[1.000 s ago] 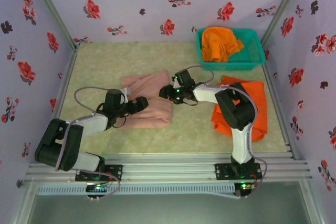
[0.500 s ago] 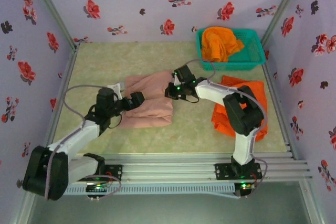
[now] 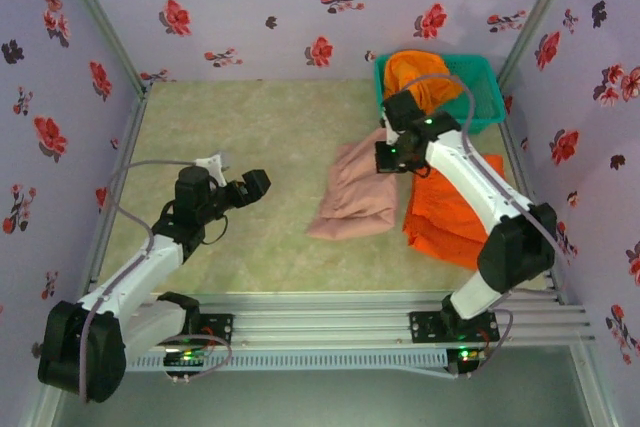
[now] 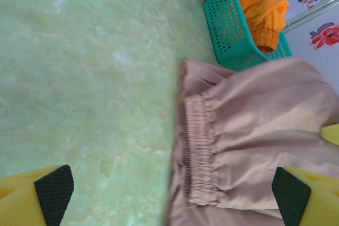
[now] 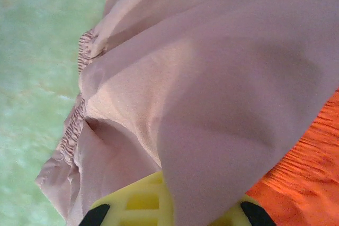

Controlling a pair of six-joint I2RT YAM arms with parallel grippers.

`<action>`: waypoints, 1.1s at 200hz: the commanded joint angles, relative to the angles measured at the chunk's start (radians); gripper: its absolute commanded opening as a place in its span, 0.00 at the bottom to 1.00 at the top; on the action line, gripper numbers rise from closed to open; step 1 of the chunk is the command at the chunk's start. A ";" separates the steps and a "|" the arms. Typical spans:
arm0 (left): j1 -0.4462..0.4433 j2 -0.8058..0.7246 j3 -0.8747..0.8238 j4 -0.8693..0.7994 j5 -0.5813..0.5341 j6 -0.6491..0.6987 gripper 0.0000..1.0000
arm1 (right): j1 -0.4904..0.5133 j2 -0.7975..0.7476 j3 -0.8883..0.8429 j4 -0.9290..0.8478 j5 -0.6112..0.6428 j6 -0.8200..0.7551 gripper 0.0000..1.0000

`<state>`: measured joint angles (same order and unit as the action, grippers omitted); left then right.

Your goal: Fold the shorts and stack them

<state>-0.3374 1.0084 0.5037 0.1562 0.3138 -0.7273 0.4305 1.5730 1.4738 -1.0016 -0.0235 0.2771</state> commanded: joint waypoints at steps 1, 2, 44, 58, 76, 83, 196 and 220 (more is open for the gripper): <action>0.008 0.005 -0.013 0.023 -0.012 -0.009 1.00 | -0.046 -0.068 0.061 -0.173 0.089 -0.118 0.00; 0.008 0.007 -0.013 0.023 -0.012 -0.010 1.00 | -0.049 -0.069 0.063 -0.176 0.090 -0.119 0.00; 0.007 0.014 -0.016 0.041 -0.011 -0.015 0.99 | -0.138 -0.094 0.123 -0.278 0.146 -0.183 0.00; 0.007 0.018 -0.019 0.044 -0.011 -0.017 1.00 | -0.157 -0.098 0.137 -0.298 0.150 -0.203 0.00; 0.007 0.020 -0.020 0.047 -0.011 -0.017 0.99 | -0.176 -0.105 0.152 -0.318 0.177 -0.226 0.00; 0.007 0.020 -0.019 0.049 -0.010 -0.016 0.99 | -0.183 -0.107 0.159 -0.325 0.186 -0.236 0.00; 0.007 0.052 -0.021 0.071 -0.011 -0.017 0.99 | -0.338 -0.074 0.082 -0.307 0.453 -0.352 0.00; 0.007 0.060 -0.018 0.072 -0.009 -0.017 0.99 | -0.403 -0.061 0.003 -0.235 0.539 -0.351 0.00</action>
<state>-0.3374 1.0569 0.4908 0.2024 0.3138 -0.7345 0.0864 1.4918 1.5402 -1.2976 0.3660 -0.0536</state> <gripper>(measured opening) 0.994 0.068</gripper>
